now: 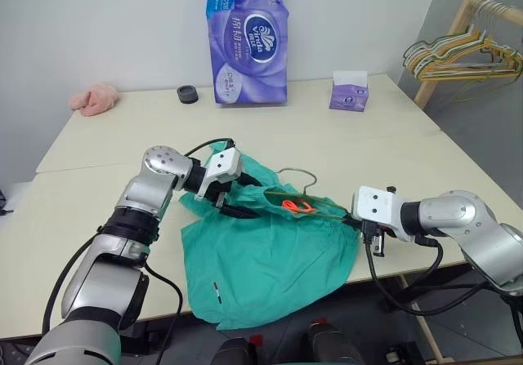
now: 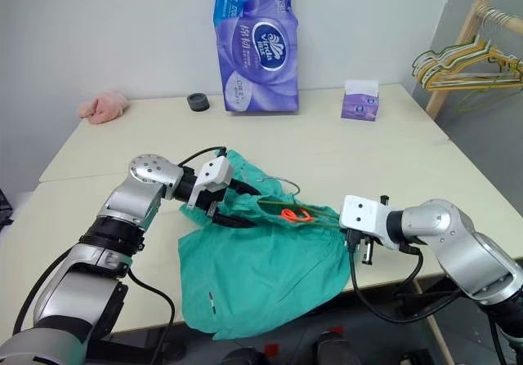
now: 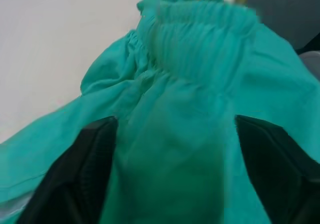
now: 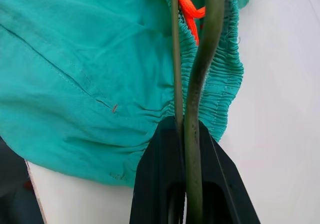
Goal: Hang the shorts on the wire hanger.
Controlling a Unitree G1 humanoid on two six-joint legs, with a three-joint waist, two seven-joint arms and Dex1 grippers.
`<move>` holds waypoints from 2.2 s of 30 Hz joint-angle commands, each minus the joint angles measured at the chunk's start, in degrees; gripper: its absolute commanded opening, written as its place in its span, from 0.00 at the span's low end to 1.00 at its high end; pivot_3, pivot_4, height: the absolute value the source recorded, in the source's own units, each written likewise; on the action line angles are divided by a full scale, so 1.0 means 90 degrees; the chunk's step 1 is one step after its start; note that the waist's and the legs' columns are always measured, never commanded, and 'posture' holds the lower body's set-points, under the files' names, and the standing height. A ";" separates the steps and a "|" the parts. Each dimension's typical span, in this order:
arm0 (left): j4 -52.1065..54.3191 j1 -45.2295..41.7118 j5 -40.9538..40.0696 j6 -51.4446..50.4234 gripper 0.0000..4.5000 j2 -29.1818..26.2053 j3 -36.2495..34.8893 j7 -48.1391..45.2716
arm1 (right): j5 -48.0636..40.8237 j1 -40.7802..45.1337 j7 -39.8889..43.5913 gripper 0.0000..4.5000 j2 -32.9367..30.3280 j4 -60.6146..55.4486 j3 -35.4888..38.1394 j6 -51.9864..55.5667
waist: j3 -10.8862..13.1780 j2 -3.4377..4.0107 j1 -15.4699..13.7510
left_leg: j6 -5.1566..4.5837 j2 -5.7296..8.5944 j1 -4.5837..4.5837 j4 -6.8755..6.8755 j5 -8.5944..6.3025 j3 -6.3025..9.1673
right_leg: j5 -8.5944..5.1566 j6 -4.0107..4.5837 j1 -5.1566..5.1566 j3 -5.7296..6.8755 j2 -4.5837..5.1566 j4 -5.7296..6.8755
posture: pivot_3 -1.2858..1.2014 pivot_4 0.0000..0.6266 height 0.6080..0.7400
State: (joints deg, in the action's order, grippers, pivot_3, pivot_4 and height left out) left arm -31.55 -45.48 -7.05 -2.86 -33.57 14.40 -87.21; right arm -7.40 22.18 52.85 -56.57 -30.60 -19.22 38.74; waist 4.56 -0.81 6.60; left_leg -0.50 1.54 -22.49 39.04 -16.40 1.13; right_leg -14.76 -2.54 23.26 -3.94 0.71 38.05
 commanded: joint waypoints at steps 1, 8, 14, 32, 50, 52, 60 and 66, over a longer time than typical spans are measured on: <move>-0.0026 -0.0137 0.0050 0.0184 0.54 0.0017 -0.0014 -0.0065 | 0.0153 0.0170 0.0114 0.00 -0.0040 -0.0219 0.0145 -0.0254 | 0.0000 0.0000 0.0000 | 0.0000 0.0000 0.0000 0.0000 0.0000 0.0000 | 0.0000 0.0000 0.0000 0.0000 0.0000 0.0000 | 0.44 0.06 1.00; 0.0088 0.0011 0.0080 0.0218 0.09 0.0097 0.0021 -0.0156 | 0.0401 0.0193 0.0207 0.00 0.0001 -0.0218 0.0169 -0.0554 | 0.0000 0.0000 0.0002 | 0.0000 0.0000 0.0001 0.0003 0.0000 0.0000 | 0.0001 0.0001 0.0000 0.0000 0.0000 0.0004 | 0.44 0.06 1.00; 0.0231 0.0145 0.0101 0.0200 0.01 0.0095 0.0056 -0.0218 | 0.0385 0.0139 0.0588 0.00 -0.0093 -0.0269 0.0200 -0.0950 | -0.0001 0.0001 0.0008 | 0.0000 -0.0001 0.0001 0.0003 0.0000 0.0001 | 0.0001 0.0001 0.0000 0.0001 0.0000 0.0005 | 0.44 0.06 1.00; 0.0065 0.0131 0.0040 0.0199 0.00 0.0181 -0.0119 0.0173 | 0.0496 -0.0263 0.0992 0.80 -0.1523 0.1954 0.2437 -0.2531 | -0.0003 0.0001 0.0005 | 0.0000 0.0004 0.0002 0.0004 0.0000 -0.0001 | 0.0002 0.0003 -0.0003 0.0002 0.0007 0.0005 | 0.44 0.07 1.00; 0.0257 -0.0116 -0.0288 -0.0615 0.00 -0.0073 -0.0588 0.0213 | -0.1560 -0.2370 -0.1819 0.80 0.3010 -0.0126 0.2645 0.1434 | -0.0061 -0.0030 0.0123 | 0.0000 0.0006 0.0039 0.0005 0.0000 -0.0019 | -0.0007 -0.0006 -0.0008 -0.0017 -0.0003 0.0057 | 0.45 0.06 1.00; 0.0288 -0.0118 -0.0283 -0.0629 0.00 -0.0074 -0.0576 0.0211 | -0.1615 -0.2259 -0.1895 0.80 0.3112 -0.0012 0.2525 0.1562 | -0.0062 -0.0030 0.0125 | 0.0001 0.0006 0.0039 0.0004 0.0000 -0.0011 | -0.0007 -0.0006 -0.0009 -0.0018 -0.0001 0.0058 | 0.45 0.06 1.00; 0.0461 -0.0025 -0.0280 -0.0690 0.00 -0.0115 -0.0568 0.0199 | -0.1781 -0.2183 -0.1965 0.46 0.3037 0.0153 0.2399 0.1790 | -0.0062 -0.0030 0.0132 | 0.0001 0.0005 0.0038 0.0004 0.0000 -0.0008 | -0.0009 -0.0006 -0.0008 -0.0017 -0.0001 0.0060 | 0.45 0.06 1.00; 0.0560 0.0060 -0.0286 -0.0775 0.00 -0.0182 -0.0594 0.0171 | -0.1924 -0.1991 -0.2164 0.01 0.3122 0.0342 0.2693 0.1718 | -0.0062 -0.0030 0.0141 | 0.0001 0.0005 0.0038 0.0004 0.0000 -0.0008 | -0.0009 -0.0006 -0.0008 -0.0017 -0.0001 0.0060 | 0.45 0.06 1.00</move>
State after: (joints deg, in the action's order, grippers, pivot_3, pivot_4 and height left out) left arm -28.76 -44.46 -8.85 -9.68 -34.13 9.76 -85.60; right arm -23.58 3.33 34.09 -28.60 -26.75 2.95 54.93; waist 4.00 -1.08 7.87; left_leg -0.49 1.58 -22.15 39.08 -16.40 1.07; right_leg -14.84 -2.60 23.19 -4.09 0.70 38.60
